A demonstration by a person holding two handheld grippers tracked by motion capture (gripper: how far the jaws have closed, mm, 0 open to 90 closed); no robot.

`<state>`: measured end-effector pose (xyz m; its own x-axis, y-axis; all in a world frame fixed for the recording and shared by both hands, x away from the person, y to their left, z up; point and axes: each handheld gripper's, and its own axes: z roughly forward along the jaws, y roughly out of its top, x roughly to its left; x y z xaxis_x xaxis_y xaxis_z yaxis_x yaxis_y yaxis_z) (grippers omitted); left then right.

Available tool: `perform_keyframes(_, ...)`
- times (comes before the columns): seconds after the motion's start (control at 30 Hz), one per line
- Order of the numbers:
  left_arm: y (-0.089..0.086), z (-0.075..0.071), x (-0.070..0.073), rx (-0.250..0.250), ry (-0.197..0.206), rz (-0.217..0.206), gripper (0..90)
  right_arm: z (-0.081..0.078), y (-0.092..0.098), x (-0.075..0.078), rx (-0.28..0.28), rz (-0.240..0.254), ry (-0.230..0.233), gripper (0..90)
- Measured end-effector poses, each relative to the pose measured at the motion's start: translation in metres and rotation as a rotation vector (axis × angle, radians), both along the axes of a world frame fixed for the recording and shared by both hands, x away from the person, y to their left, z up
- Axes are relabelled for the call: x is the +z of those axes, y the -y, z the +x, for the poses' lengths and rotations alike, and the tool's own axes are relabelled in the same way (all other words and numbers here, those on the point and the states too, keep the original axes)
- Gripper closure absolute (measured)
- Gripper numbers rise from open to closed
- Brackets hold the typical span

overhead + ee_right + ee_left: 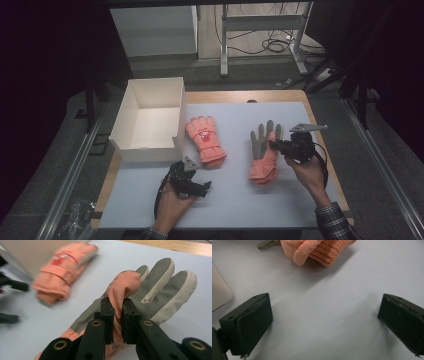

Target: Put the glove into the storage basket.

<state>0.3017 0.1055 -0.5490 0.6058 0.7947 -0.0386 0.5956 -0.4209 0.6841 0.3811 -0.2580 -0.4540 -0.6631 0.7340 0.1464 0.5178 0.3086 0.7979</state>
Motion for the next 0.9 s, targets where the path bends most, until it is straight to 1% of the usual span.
perform_keyframes(0.07,0.000,0.000,0.000,0.000,0.001,0.001,0.0,0.001,-0.006,0.002,0.028,0.016,-0.008,80.8)
perform_keyframes(0.1,0.000,0.000,0.000,0.000,0.001,0.001,0.0,0.001,-0.011,0.002,0.051,0.024,-0.019,80.7)
perform_keyframes(0.2,0.000,0.000,0.000,0.001,0.000,0.000,0.0,0.002,-0.019,-0.004,0.103,0.033,-0.048,80.3)
perform_keyframes(0.23,0.000,0.000,0.000,0.000,0.000,0.000,0.0,0.003,-0.021,-0.008,0.120,0.023,-0.063,79.9)
perform_keyframes(0.27,0.000,0.000,0.000,0.000,0.000,0.000,0.0,0.003,-0.023,-0.013,0.128,0.008,-0.066,79.2)
perform_keyframes(0.3,0.000,0.000,0.000,0.001,0.000,0.000,0.0,0.004,-0.024,-0.018,0.132,-0.020,-0.069,78.1)
perform_keyframes(0.37,0.000,0.000,0.000,0.000,0.000,0.000,0.0,0.006,-0.024,-0.029,0.118,-0.081,-0.053,74.8)
perform_keyframes(0.4,0.000,0.000,0.000,0.000,0.000,0.000,0.0,0.008,-0.022,-0.032,0.113,-0.086,-0.055,72.8)
perform_keyframes(0.43,0.000,0.000,0.000,0.000,0.000,0.000,0.0,0.010,-0.019,-0.034,0.102,-0.083,-0.054,68.3)
perform_keyframes(0.5,0.000,0.000,0.000,0.001,0.000,0.000,0.0,0.011,-0.015,-0.033,0.091,-0.080,-0.050,60.6)
perform_keyframes(0.53,0.000,0.000,0.000,0.001,0.000,0.000,0.0,0.012,-0.014,-0.031,0.081,-0.086,-0.035,57.6)
perform_keyframes(0.6,0.000,0.000,0.000,0.000,0.000,0.000,0.0,0.011,-0.012,-0.025,0.067,-0.100,-0.009,53.1)
perform_keyframes(0.7,0.000,0.000,0.000,0.000,0.000,0.000,0.0,0.012,-0.013,-0.012,0.050,-0.099,0.016,44.7)
perform_keyframes(0.77,0.000,0.000,0.000,0.000,0.000,-0.001,0.0,0.013,-0.016,-0.006,0.049,-0.107,0.029,42.3)
perform_keyframes(0.83,0.000,0.000,0.000,0.003,0.001,-0.002,0.0,0.013,-0.022,-0.001,0.064,-0.109,0.046,40.3)
perform_keyframes(0.87,0.000,0.000,0.000,-0.002,0.000,0.002,0.0,0.014,-0.026,0.001,0.062,-0.110,0.058,37.3)
perform_keyframes(0.9,0.000,0.000,0.000,-0.002,0.000,0.002,0.0,0.014,-0.032,0.003,0.063,-0.116,0.066,36.7)
